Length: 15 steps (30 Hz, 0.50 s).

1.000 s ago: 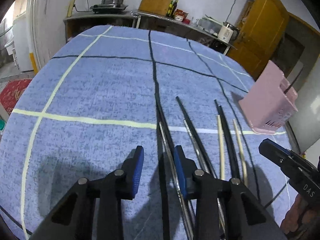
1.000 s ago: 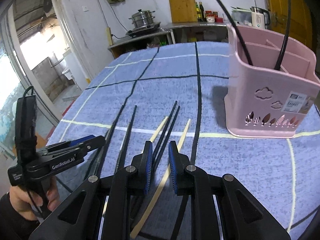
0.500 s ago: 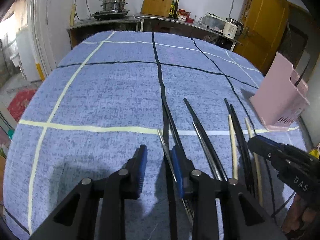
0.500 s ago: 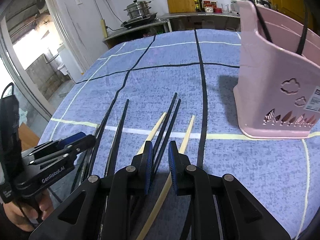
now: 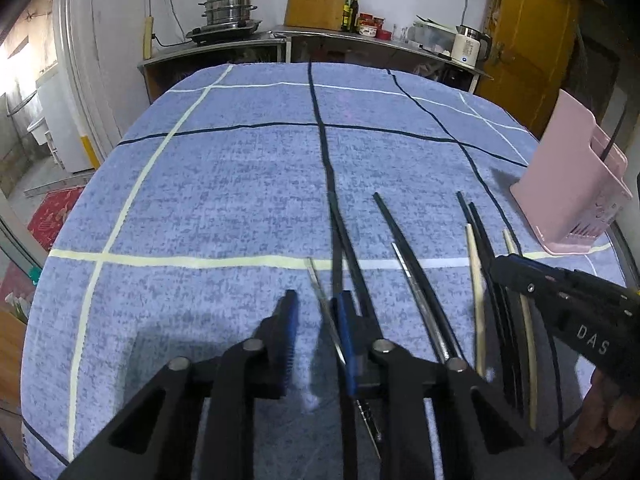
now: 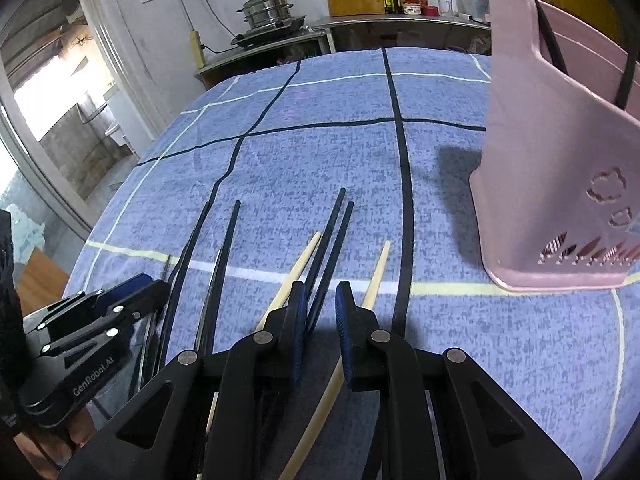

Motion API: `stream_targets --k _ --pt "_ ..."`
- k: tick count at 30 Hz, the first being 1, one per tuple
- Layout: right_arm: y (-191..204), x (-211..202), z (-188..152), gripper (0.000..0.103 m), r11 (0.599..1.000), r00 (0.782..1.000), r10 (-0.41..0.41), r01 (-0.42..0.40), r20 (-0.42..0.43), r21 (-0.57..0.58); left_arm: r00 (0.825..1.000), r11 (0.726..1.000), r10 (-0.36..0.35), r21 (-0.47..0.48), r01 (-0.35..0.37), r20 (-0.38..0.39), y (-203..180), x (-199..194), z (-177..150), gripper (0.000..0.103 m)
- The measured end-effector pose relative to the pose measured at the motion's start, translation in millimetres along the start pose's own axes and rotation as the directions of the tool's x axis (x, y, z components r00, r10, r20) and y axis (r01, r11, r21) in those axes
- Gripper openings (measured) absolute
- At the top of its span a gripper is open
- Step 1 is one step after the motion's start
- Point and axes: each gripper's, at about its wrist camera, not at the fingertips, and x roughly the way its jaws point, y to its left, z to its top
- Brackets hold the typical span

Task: Organize utensils
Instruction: 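Close the left tool on a black chopstick while the right tool grasps another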

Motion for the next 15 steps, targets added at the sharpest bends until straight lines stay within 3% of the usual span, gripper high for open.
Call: stream_targets --k 5,10,15 --pt "0 3 4 0.013 1.000 1.000 -0.010 0.010 -0.018 0.004 1.000 0.999 -0.014 -0.036 0.013 -0.005 7 0 0 0.013" --pt "9 10 12 0.011 0.998 0.998 -0.054 0.052 -0.035 -0.040 1.000 1.000 0.009 -0.002 -0.009 -0.016 2 1 2 0.013" --pt "9 13 16 0.008 0.998 0.998 -0.051 0.050 -0.046 -0.034 0.999 1.000 -0.024 0.005 0.025 -0.038 3 3 7 0.013"
